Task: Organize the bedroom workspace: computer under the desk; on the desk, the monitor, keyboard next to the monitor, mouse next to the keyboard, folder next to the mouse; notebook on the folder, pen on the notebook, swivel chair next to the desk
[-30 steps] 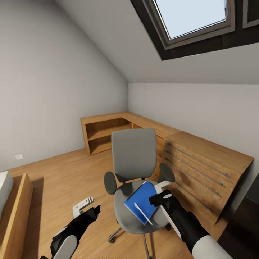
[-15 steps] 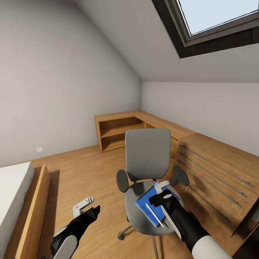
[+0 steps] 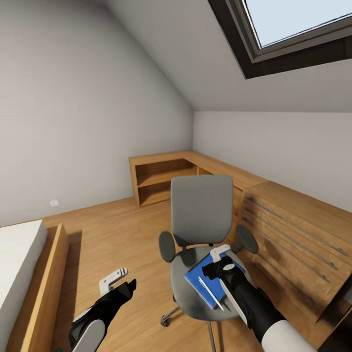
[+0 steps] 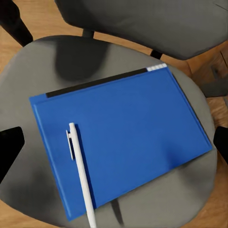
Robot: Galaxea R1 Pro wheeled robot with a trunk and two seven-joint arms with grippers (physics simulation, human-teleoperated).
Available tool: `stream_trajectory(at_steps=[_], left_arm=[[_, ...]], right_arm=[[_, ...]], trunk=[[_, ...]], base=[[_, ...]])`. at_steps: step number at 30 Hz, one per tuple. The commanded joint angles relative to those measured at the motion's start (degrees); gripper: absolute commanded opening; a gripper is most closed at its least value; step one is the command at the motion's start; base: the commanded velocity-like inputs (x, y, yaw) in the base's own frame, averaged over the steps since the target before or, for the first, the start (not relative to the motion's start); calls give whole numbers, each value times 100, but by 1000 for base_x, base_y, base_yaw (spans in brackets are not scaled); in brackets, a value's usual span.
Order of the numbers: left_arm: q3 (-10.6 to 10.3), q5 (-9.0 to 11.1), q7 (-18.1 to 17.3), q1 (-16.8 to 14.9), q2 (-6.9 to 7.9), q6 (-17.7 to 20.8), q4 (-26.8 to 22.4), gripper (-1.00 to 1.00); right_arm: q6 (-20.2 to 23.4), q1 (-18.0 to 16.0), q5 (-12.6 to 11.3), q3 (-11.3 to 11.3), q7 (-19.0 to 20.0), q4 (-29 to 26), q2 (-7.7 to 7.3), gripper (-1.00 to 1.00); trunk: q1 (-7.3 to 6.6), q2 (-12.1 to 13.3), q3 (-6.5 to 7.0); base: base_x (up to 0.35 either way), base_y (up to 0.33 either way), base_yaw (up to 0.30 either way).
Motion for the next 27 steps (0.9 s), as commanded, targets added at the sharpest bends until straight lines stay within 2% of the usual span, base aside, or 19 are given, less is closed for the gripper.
stream_trajectory(at_steps=[1,10,13,15,20,24,25,27], left_arm=[[-10,31,44,-6,5,9,-8,100],[-10,31,44,-6,5,9,-8,100],[-10,31,44,-6,5,8,-8,100],[-10,31,44,-6,5,8,-8,100],[34,31,39,-6,5,7,-8,100],[256,33,36,-6,3,8,-8,100],[355,36,36,-6,-1,8,-8,100],[426,37,35,-6,-4,8,-8,100]], right_arm=[[28,-5,2,27,-29,26,-7,100],[9,-5,3,94,-5,159,-8,100],[-1,-5,5,230,2,257,-8,100],[-10,-5,1,398,6,393,-8,100],[-142,-5,-9,570,47,619,-11,100],[-290,-5,0,611,359,705,-21,100],[-321,-9,5,615,582,720,-31,100],[-341,-9,10,618,841,730,-47,100]], trunk=[[1,-3,-6],[1,-3,-6],[1,-3,-6],[1,-3,-6],[1,-3,-6],[1,-3,-6],[1,-3,-6],[1,-3,-6]], base=[[182,0,0],[249,0,0],[117,0,0],[53,0,0],[23,0,0],[6,0,0],[3,0,0],[2,0,0]])
